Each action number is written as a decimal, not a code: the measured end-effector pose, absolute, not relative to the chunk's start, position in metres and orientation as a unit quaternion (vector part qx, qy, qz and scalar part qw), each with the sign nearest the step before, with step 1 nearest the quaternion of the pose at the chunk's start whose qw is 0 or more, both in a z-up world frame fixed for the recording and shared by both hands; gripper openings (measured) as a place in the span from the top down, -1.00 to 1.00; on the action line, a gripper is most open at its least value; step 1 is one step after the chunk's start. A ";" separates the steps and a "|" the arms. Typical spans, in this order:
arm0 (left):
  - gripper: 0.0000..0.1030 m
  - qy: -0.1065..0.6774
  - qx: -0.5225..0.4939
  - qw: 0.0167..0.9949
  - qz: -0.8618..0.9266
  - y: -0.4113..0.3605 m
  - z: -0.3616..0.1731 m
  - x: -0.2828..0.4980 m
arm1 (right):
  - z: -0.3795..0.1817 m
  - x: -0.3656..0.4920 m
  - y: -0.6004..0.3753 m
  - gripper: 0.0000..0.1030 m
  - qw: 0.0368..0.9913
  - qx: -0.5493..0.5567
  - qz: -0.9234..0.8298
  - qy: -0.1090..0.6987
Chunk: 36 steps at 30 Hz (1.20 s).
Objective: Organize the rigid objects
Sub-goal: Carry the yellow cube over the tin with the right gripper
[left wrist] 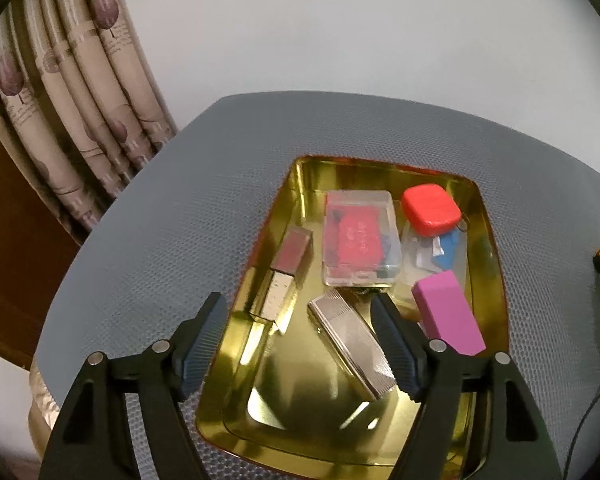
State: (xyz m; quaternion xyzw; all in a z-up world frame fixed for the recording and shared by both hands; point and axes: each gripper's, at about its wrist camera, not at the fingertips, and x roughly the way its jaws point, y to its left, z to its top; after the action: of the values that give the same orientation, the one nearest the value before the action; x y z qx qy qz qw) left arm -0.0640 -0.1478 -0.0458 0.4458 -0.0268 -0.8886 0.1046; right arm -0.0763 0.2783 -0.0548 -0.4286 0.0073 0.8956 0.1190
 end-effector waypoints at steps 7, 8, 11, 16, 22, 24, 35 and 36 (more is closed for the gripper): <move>-0.47 -0.006 0.442 0.118 -0.889 -0.155 -0.042 -0.064 | -0.054 -0.079 0.301 0.41 0.142 -0.437 0.888 0.028; -0.47 -0.005 0.443 0.118 -0.889 -0.155 -0.041 -0.065 | -0.053 -0.077 0.300 0.41 0.143 -0.438 0.887 0.029; -0.50 -0.004 0.442 0.116 -0.889 -0.155 -0.040 -0.066 | -0.047 -0.078 0.300 0.41 0.144 -0.440 0.886 0.030; -0.53 -0.003 0.442 0.110 -0.890 -0.155 -0.039 -0.066 | -0.038 -0.076 0.301 0.41 0.132 -0.435 0.890 0.034; -0.54 0.004 0.442 0.109 -0.891 -0.157 -0.037 -0.065 | -0.022 -0.073 0.294 0.41 0.103 -0.428 0.897 0.029; -0.55 0.004 0.440 0.110 -0.891 -0.159 -0.036 -0.065 | -0.017 -0.073 0.293 0.41 0.093 -0.427 0.899 0.032; -0.57 0.012 0.438 0.116 -0.891 -0.168 -0.033 -0.063 | 0.003 -0.045 0.281 0.41 0.033 -0.420 0.906 0.031; -0.57 0.012 0.439 0.117 -0.891 -0.169 -0.033 -0.064 | 0.005 -0.044 0.280 0.41 0.028 -0.420 0.907 0.028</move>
State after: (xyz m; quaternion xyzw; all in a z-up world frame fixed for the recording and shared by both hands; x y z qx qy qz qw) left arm -0.0636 -0.1688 -0.0333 0.4387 0.0122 -0.8909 0.1168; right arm -0.0439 0.2797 0.0048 -0.4197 0.0278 0.9068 0.0278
